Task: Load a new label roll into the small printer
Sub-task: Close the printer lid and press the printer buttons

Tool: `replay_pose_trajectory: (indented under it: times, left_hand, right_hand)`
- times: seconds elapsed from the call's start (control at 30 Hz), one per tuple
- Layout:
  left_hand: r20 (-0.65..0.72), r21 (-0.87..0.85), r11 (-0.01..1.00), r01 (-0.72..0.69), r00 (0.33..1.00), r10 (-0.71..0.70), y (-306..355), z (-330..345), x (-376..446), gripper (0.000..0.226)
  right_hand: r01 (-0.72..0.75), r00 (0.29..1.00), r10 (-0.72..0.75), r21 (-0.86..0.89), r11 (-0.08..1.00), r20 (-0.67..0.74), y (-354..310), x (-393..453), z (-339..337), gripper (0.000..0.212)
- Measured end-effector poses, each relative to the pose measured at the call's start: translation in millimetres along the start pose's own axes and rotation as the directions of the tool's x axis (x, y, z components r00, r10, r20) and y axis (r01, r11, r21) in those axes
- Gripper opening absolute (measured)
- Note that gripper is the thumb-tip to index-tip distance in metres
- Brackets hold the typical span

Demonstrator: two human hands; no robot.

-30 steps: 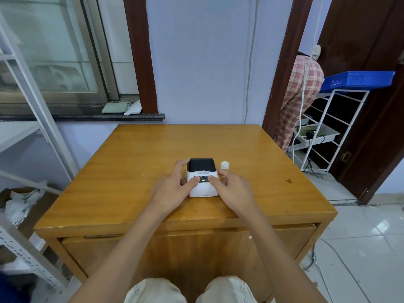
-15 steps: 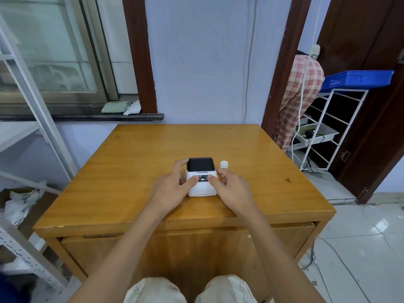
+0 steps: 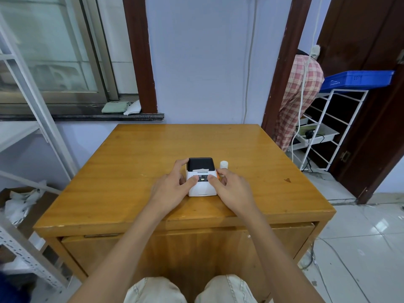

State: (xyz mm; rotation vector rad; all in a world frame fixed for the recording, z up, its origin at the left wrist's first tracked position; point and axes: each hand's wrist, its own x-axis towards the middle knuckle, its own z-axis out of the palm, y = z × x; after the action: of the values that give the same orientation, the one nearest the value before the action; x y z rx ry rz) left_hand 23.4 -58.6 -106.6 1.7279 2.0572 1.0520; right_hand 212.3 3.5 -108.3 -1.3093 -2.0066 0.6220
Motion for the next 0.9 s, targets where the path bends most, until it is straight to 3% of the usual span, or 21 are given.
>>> replay_pose_trajectory:
  times: [0.9]
  left_hand:
    - [-0.004,0.024,1.000,0.005,1.000,-0.005,0.3,0.6,1.2,0.060]
  right_hand:
    - [0.015,1.000,-0.015,0.000,1.000,-0.008,0.3,0.0,0.1,0.038]
